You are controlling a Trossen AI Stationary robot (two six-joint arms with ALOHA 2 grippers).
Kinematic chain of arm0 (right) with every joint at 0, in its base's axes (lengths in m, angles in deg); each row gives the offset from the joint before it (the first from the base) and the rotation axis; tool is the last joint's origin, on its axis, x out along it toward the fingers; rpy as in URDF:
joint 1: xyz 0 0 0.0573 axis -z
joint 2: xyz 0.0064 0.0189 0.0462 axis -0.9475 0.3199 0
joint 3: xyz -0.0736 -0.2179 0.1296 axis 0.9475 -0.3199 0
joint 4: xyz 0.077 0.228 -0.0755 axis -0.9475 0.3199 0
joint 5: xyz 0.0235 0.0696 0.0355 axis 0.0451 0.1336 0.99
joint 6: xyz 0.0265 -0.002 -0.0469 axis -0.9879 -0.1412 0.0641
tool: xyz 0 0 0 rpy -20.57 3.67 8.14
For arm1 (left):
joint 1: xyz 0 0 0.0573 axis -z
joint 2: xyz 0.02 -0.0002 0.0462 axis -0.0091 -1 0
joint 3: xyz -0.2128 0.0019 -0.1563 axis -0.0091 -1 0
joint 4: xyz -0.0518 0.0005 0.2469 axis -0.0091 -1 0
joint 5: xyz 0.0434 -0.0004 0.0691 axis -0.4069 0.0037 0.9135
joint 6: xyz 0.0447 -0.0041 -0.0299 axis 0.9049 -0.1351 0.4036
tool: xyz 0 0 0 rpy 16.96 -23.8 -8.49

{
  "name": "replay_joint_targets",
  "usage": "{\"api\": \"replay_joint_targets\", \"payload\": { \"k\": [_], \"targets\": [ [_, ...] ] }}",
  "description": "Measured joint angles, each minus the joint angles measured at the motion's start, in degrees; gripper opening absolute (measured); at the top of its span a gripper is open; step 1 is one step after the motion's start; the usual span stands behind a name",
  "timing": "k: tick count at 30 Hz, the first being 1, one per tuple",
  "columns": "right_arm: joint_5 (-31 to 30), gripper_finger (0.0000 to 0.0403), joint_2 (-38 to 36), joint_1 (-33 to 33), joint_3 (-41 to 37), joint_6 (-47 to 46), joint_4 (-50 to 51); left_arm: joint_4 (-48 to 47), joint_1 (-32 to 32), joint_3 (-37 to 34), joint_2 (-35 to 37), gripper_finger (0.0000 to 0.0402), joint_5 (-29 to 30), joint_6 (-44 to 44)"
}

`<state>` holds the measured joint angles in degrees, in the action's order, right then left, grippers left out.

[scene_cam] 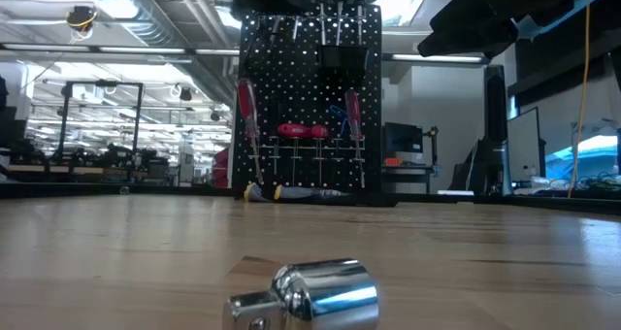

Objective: Hang tools onto peg board
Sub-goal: Put the socket into the pegboard bin

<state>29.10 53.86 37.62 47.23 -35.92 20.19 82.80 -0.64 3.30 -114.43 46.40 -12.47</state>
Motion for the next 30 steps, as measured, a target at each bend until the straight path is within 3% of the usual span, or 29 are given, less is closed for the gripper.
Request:
{"api": "replay_joint_targets", "payload": {
  "k": [4,13,21,24,30],
  "targets": [
    [0.0,0.0202,0.0,0.0,0.0,0.6,0.0,8.0,-3.9,0.0,-2.4,0.0056,-6.2,0.5],
    [0.0,0.0202,0.0,0.0,0.0,1.3,0.0,11.7,-10.2,5.0,-7.8,0.0055,-8.4,0.9],
    [0.0,0.0202,0.0,0.0,0.0,1.9,0.0,-0.5,-14.3,15.3,-14.2,0.0057,-11.7,1.3],
    [0.0,0.0202,0.0,0.0,0.0,1.9,0.3,-2.8,-15.4,16.8,-15.8,0.0058,-14.5,0.3],
    [0.0,0.0202,0.0,0.0,0.0,1.9,1.1,-3.2,-15.8,17.0,-16.0,0.0079,-14.8,-0.7]
  ]
}}
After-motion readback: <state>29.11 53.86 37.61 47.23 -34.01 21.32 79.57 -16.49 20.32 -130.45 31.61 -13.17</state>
